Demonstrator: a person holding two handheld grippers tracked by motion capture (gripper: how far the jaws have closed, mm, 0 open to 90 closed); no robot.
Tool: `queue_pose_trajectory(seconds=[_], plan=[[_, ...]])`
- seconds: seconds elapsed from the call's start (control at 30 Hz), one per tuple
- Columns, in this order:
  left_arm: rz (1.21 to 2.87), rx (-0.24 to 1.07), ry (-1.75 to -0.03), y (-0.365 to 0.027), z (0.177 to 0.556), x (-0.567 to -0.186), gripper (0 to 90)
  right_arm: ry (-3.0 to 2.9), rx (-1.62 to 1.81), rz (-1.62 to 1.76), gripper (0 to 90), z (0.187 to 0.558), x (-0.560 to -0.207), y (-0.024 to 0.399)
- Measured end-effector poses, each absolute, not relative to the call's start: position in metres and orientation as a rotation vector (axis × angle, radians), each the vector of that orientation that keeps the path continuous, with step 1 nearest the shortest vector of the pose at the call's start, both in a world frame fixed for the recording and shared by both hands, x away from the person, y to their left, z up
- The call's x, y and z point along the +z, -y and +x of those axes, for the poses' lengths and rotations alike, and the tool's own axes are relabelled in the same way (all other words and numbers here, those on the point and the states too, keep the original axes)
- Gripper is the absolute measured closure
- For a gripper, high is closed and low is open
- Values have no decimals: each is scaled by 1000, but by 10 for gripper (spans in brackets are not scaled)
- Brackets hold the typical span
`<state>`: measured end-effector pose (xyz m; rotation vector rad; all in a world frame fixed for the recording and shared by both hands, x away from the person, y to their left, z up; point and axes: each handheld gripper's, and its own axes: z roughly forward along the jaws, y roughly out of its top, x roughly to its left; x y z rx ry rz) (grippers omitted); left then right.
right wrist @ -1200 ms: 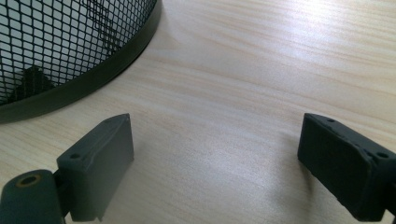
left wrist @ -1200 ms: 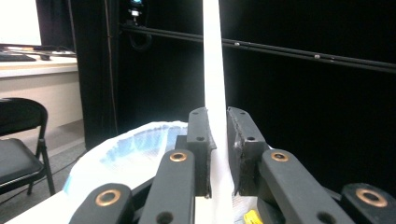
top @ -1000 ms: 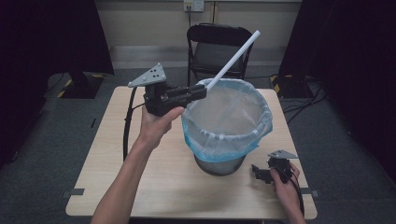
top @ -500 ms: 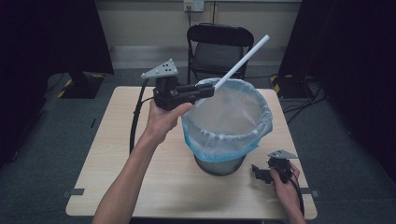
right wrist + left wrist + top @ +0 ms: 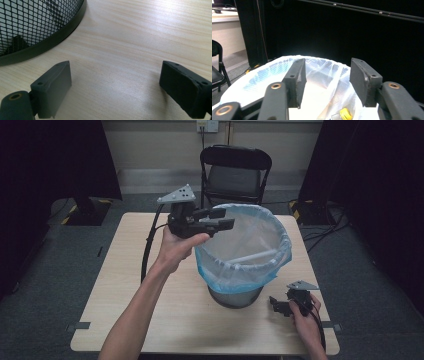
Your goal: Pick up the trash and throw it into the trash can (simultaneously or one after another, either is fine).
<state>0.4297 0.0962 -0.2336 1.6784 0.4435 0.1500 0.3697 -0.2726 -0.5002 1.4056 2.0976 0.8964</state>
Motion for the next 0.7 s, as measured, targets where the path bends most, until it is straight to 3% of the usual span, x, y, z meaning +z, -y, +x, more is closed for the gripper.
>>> queue_pose_trajectory(seconds=[0.17,0.2,0.3,0.7], plan=[[1659,157,-464,-101,431,-234,378,-2097,896,1407,96,370,-500,273],[1656,164,-473,-102,431,-235,308,-2098,896,1406,96,370,-500,273],[1660,181,-480,-104,431,-234,240,-2098,896,1406,96,370,-500,273],[1647,209,-518,-127,430,-240,184,-2097,896,1406,96,370,-500,273]])
